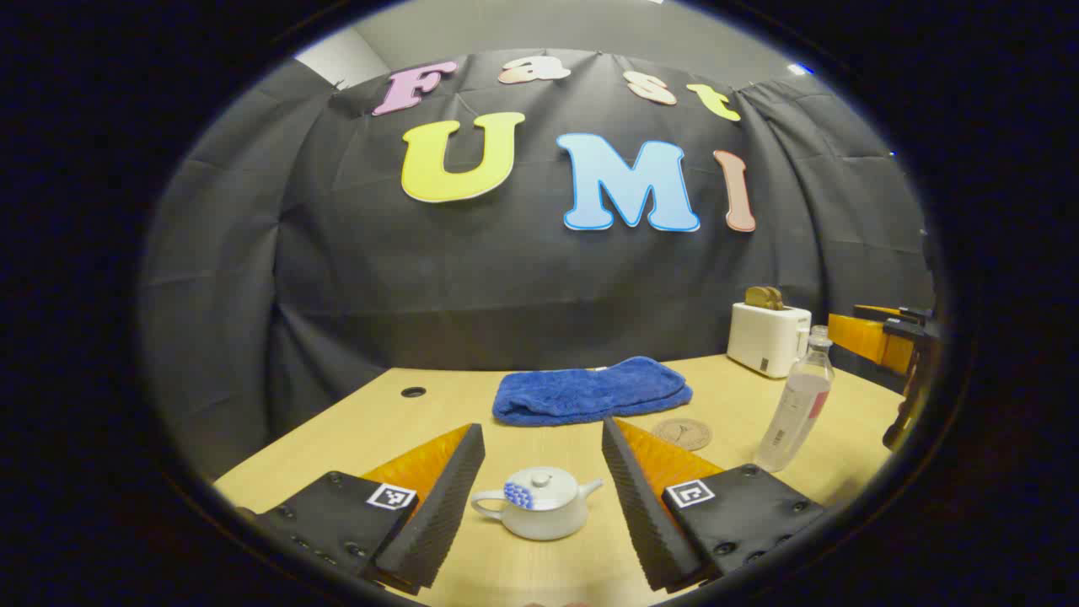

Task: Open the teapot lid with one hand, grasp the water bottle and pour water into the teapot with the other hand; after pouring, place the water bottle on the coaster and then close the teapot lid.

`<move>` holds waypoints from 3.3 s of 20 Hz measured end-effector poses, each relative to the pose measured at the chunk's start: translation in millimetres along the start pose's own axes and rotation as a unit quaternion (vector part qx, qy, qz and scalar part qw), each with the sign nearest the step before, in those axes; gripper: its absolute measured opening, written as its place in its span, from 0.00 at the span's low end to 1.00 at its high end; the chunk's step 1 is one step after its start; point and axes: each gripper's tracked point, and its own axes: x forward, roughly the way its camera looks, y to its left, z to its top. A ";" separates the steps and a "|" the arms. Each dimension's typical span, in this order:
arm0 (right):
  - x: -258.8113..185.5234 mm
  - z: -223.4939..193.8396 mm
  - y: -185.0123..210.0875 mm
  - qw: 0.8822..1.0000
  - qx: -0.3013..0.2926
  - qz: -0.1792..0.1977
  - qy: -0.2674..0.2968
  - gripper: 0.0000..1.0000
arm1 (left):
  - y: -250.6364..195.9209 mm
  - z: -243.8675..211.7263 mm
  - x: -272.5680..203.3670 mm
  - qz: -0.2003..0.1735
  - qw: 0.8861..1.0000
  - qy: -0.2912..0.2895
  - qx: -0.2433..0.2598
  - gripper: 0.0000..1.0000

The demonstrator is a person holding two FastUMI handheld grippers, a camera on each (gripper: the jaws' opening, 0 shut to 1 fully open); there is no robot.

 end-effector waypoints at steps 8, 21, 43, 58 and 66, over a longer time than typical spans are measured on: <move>-15.7 5.4 -3.7 1.000 -0.006 -0.006 -0.014 0.94 | -4.9 -10.1 10.7 -0.006 1.000 0.003 -0.011 0.93; -18.9 -7.3 -6.4 1.000 -0.009 -0.005 0.002 0.94 | -4.1 -35.0 31.8 -0.003 1.000 0.013 -0.013 0.93; -2.2 -42.9 -29.6 0.999 0.015 -0.026 0.041 0.94 | 3.4 -65.1 64.9 0.029 0.999 0.012 0.006 0.14; 2.7 -63.4 9.5 0.997 0.014 0.042 0.064 0.94 | 10.2 -40.7 65.8 0.022 1.000 -0.004 0.003 0.10; 19.0 -87.4 30.1 0.993 0.003 0.061 0.097 0.94 | 44.6 -15.3 52.1 0.042 0.999 -0.026 0.010 0.10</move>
